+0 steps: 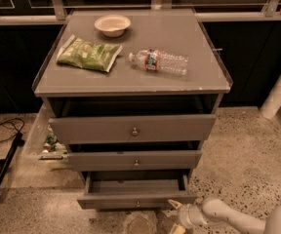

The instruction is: Close bottom drawer

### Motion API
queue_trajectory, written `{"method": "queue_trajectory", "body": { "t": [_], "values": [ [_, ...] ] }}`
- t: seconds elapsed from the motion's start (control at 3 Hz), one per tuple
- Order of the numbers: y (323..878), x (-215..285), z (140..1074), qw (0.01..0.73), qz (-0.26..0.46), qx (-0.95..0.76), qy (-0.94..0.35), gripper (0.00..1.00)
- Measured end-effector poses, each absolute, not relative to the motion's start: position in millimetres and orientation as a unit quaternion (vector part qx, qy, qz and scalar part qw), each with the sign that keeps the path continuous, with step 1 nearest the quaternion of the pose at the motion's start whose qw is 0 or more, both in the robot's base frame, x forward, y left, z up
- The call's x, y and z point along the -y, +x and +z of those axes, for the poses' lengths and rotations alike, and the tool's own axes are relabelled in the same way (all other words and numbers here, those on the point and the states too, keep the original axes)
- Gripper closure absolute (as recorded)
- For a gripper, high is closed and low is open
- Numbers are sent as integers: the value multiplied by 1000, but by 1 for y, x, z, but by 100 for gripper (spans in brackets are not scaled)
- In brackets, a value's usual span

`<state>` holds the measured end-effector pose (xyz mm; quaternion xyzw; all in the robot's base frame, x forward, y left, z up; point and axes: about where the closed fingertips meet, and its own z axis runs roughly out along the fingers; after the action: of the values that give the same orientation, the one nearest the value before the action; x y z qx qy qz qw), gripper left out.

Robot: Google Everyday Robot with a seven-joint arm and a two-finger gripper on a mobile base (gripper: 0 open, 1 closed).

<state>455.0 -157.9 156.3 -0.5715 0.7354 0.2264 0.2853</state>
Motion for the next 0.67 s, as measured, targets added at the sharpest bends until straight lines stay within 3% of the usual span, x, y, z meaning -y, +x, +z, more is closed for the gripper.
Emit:
{"method": "queue_trajectory", "body": {
  "t": [0.67],
  "values": [
    [549,157,160,323,193,-723,-579,41]
  ]
}}
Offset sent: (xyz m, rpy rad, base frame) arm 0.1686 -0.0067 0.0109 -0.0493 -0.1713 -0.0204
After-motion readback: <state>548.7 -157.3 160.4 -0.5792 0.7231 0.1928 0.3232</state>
